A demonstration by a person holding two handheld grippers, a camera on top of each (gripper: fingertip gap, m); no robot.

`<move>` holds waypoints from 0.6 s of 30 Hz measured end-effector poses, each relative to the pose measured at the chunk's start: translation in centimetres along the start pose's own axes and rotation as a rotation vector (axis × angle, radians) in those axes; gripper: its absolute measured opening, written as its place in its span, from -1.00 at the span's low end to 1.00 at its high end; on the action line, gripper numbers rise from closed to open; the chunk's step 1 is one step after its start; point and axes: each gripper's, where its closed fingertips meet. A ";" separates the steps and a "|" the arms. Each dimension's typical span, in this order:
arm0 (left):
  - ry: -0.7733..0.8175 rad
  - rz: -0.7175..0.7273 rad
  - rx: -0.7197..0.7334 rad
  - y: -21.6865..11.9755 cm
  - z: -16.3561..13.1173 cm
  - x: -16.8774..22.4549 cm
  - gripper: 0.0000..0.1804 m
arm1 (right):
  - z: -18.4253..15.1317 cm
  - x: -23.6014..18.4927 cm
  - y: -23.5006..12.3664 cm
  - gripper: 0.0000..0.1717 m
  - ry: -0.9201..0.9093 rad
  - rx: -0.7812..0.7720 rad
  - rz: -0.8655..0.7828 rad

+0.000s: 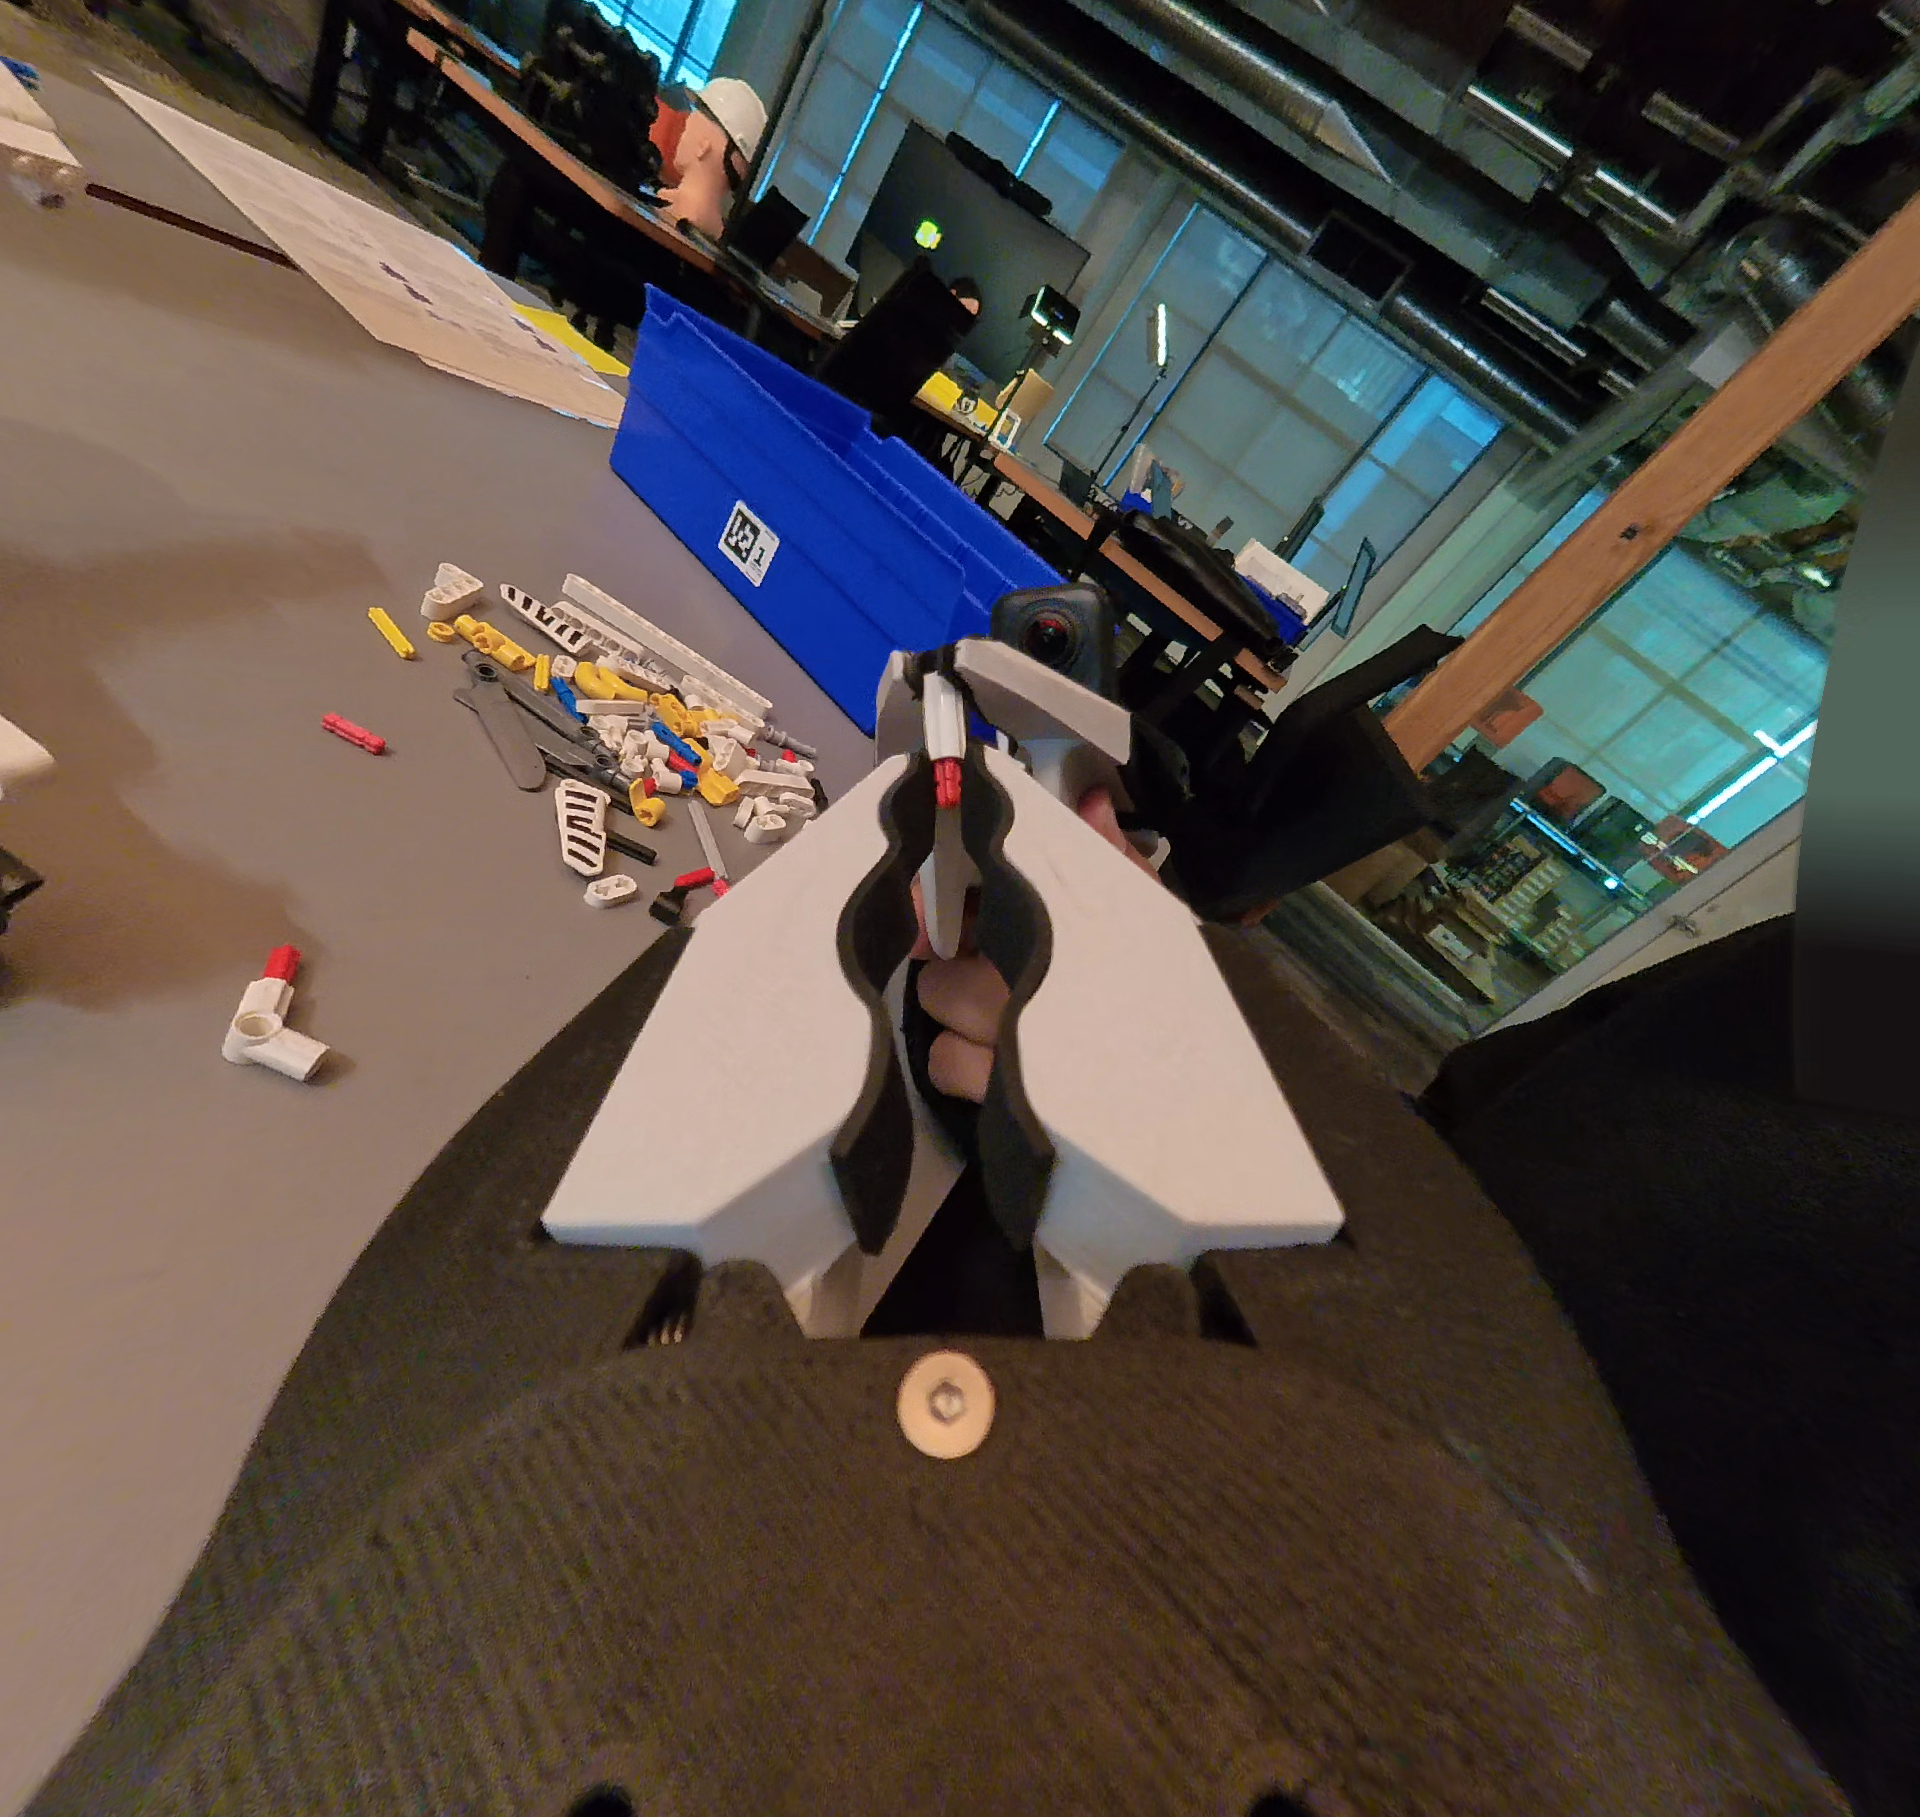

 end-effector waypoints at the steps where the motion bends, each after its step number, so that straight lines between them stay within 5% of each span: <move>1: -0.009 -0.006 0.007 0.0 0.0 0.0 -0.95 | 0.1 0.0 -0.1 -0.98 0.001 0.006 0.001; 3: -0.026 -0.018 0.009 0.0 -0.1 0.1 -0.95 | 1.0 0.2 -0.3 -1.00 0.016 0.065 -0.007; 5: -0.015 -0.022 -0.061 -0.2 -2.0 0.1 -0.96 | 6.8 1.7 -3.2 -1.00 0.089 0.297 -0.029; 6: -0.026 -0.008 -0.050 -0.5 -2.7 -0.2 -0.96 | 7.7 2.3 -4.0 -1.00 0.007 0.274 -0.069; 8: -0.104 -0.029 -0.009 -0.5 -2.2 -0.3 -0.96 | 4.9 1.0 -2.5 -1.00 -0.155 0.106 -0.081; 11: 0.033 0.013 -0.015 0.0 -0.8 -0.9 -0.95 | -0.3 0.3 0.1 -1.00 -0.289 -0.094 -0.099; 18: 0.223 0.101 -0.013 -0.5 0.1 -1.2 -0.95 | 0.2 0.9 -0.1 -0.55 -0.156 -0.099 -0.061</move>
Point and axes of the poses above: each gripper's, where its closed fingertips meet, y out along the fingers, z out of its top, x = y × z across the jaws, and after that the axes turned 7 degrees about x, right-handed
